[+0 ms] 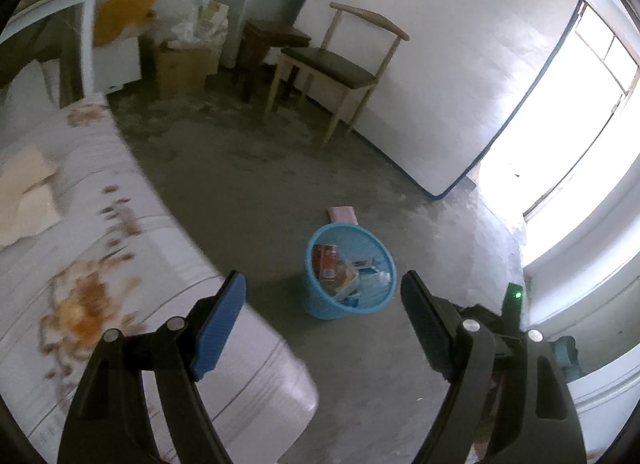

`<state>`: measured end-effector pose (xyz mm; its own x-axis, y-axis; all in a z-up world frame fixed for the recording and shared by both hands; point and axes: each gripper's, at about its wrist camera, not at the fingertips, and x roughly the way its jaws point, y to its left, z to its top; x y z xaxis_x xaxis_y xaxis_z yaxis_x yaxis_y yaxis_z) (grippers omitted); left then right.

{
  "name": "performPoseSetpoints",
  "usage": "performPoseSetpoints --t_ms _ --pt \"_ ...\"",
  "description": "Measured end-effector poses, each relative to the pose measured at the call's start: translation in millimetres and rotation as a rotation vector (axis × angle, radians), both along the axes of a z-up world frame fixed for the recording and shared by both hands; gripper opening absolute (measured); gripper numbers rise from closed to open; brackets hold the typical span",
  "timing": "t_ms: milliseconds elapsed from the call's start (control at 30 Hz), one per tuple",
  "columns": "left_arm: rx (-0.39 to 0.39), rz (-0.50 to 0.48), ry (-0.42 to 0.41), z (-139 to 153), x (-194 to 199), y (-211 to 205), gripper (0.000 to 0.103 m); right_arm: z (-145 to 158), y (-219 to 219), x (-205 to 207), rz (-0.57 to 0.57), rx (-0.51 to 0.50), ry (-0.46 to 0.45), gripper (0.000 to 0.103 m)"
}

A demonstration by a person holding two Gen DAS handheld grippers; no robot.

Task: Collect trash

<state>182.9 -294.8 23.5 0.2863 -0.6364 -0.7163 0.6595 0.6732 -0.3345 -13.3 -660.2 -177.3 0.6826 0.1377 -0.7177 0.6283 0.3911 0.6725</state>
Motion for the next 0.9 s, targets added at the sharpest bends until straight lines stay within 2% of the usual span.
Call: performPoseSetpoints --t_ms 267,467,633,767,900 --pt "-0.024 0.106 -0.049 7 -10 92 0.078 33 31 17 0.081 -0.03 -0.063 0.085" --pt "-0.027 0.258 -0.063 4 -11 183 0.078 62 67 45 0.185 -0.06 -0.104 0.085" --pt "-0.058 0.369 -0.049 2 -9 241 0.078 80 95 72 0.265 -0.09 -0.105 0.085" --pt "-0.092 0.425 -0.057 0 -11 271 0.078 95 108 85 0.291 -0.11 -0.093 0.085" --pt "-0.097 0.436 -0.073 -2 -5 286 0.079 120 117 87 0.289 -0.148 -0.08 0.085"
